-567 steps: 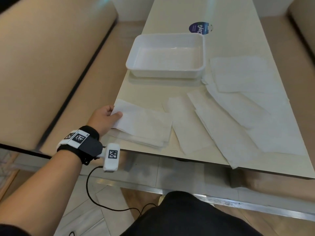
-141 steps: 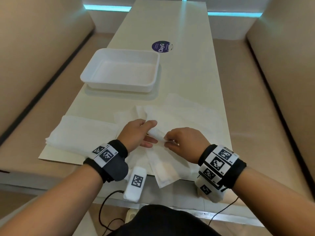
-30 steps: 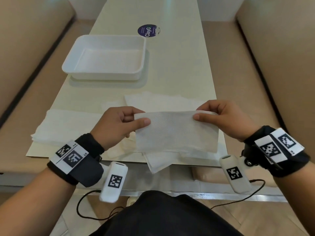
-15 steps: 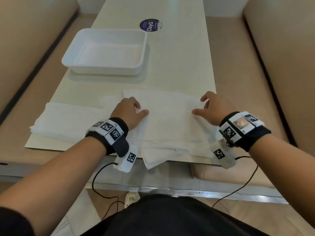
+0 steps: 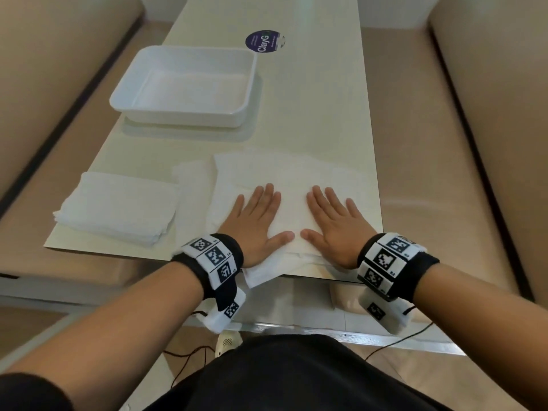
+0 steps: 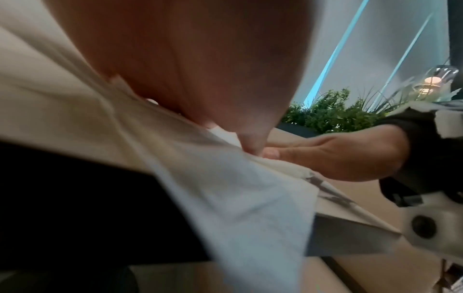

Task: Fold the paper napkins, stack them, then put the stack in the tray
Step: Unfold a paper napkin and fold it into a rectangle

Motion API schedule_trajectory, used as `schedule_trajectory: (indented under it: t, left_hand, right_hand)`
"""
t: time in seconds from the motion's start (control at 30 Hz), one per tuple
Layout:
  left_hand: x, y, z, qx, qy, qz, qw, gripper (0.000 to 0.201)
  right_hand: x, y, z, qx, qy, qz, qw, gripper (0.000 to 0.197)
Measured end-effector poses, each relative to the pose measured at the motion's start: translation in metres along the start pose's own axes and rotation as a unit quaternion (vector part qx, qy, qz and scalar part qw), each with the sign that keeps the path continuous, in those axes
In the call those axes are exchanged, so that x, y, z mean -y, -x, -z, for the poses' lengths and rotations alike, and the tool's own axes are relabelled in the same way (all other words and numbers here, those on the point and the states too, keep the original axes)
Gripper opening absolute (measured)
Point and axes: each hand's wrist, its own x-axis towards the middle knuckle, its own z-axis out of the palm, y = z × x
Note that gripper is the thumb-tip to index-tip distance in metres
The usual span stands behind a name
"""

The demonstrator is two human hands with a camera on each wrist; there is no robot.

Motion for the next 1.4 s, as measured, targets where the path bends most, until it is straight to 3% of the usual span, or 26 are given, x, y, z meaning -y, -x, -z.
schedule_trajectory:
  t: [0.23,0.5,0.67,0.77,0.93,1.03,1.13,1.2,1.3,1.37,1.4]
  left_hand:
    - [0.027,0.011,0.006,0.009,-0.011,0.081,0.997,0.116]
    - [0.03,0.011,0.004,0.008,0.0,0.095,0.995,0.122]
    - [0.03,0.009,0.012,-0.02,-0.002,0.096,0.995,0.127]
    - [0.029,0.007,0.023,-0.052,0.032,0.105,0.993,0.125]
    - [0.028,-0.004,0.039,-0.149,0.121,0.087,0.978,0.089]
    - [0.032,-0.01,0.042,-0.126,0.182,0.065,0.973,0.073]
    - [0.04,-0.01,0.048,-0.137,0.296,0.065,0.943,0.035]
    - [0.047,-0.006,0.053,-0.162,0.405,0.06,0.898,0.018]
    - [0.053,0.004,0.06,-0.171,0.587,0.057,0.79,0.013]
    - [0.056,0.009,0.062,-0.186,0.635,0.047,0.749,0.016]
    - [0.058,0.012,0.064,-0.204,0.635,0.042,0.744,0.015]
  right_hand:
    - [-0.012,0.003,-0.002,-0.002,0.011,-0.011,1.0,0.091]
    - [-0.014,0.001,0.005,0.002,0.002,-0.015,1.0,0.096]
    - [-0.018,-0.017,0.036,-0.132,-0.068,-0.048,0.988,0.059]
    - [-0.021,-0.028,0.05,-0.101,-0.124,-0.093,0.983,0.036]
    - [-0.017,-0.025,0.062,-0.119,-0.255,-0.065,0.957,0.008]
    - [-0.017,-0.013,0.066,-0.154,-0.291,-0.032,0.944,0.005]
    - [-0.021,-0.006,0.068,-0.194,-0.318,-0.023,0.928,0.006]
    - [-0.024,-0.005,0.068,-0.21,-0.351,-0.046,0.911,0.007]
    - [-0.025,-0.006,0.064,-0.205,-0.409,-0.066,0.887,0.007]
    - [-0.022,-0.006,0.062,-0.199,-0.416,-0.064,0.885,0.008]
    - [-0.02,-0.006,0.061,-0.195,-0.42,-0.063,0.884,0.01]
